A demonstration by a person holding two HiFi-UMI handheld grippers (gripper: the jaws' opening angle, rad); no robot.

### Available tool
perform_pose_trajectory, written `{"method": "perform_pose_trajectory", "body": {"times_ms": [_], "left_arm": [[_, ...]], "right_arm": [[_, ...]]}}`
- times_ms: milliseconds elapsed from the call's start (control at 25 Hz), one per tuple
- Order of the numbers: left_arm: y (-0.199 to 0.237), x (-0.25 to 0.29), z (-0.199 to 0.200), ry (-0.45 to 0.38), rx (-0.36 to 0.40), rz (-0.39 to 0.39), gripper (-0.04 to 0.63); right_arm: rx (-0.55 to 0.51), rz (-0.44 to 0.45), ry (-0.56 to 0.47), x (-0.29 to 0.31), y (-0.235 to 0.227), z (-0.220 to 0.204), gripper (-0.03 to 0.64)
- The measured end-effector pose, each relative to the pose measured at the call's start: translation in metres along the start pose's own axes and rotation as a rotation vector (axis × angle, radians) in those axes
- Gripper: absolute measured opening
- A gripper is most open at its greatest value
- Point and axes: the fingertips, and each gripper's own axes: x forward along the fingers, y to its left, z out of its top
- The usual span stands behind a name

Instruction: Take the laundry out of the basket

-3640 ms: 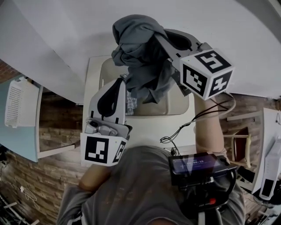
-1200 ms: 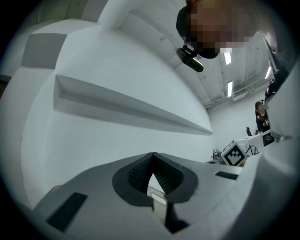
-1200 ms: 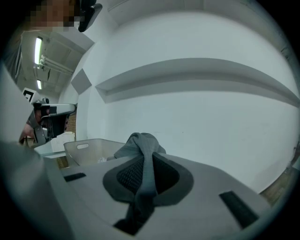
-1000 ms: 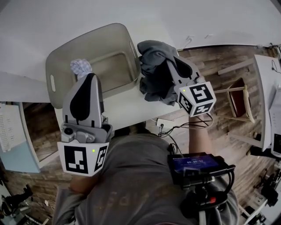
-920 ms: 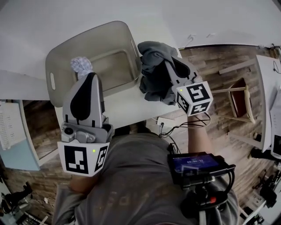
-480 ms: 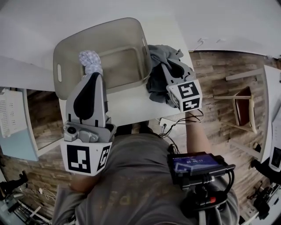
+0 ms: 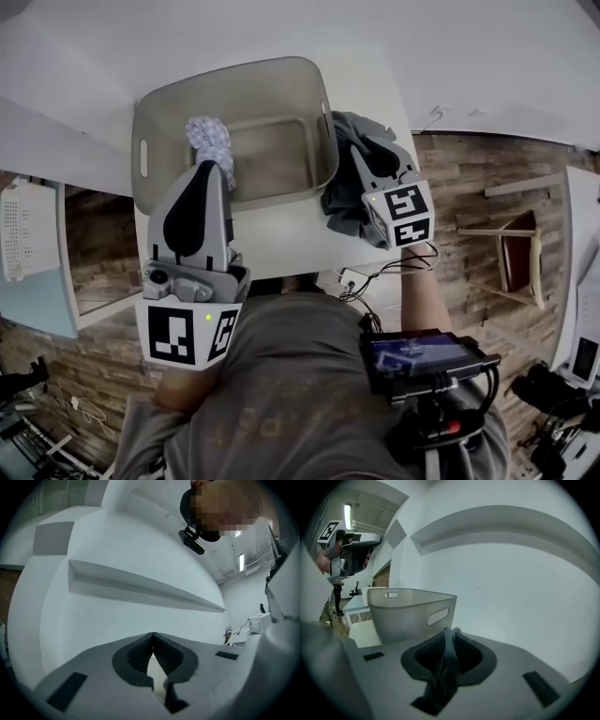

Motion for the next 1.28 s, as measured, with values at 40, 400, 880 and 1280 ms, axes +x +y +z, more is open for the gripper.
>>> {"method": "perform_pose_trajectory", "body": {"times_ms": [40,400,880,1280], "left_arm": [[0.001,0.001,0.001,-0.006,-0.006,0.005,0.008],[0.02,0.003,0.004,-0.049,-0.057,0.063,0.008],[0.072,-0.022,0.015,-0.111,-0.07,0.21,0.008],[0.117,-0.041,0.013,-0.103,-0.074,0.304,0.008]], "right_arm": [[-0.008,0.005,-0.008,0.0,0.0,0.005,0.083],[-0.018,0.04,-0.106,-0.013,0.0,0.062,0.083],[-0.048,0.211,-0.334,-0.016,0.05,0.189,0.081],[-0.089,0.328,-0.345,0.025,0.105,0.223,0.081]]}}
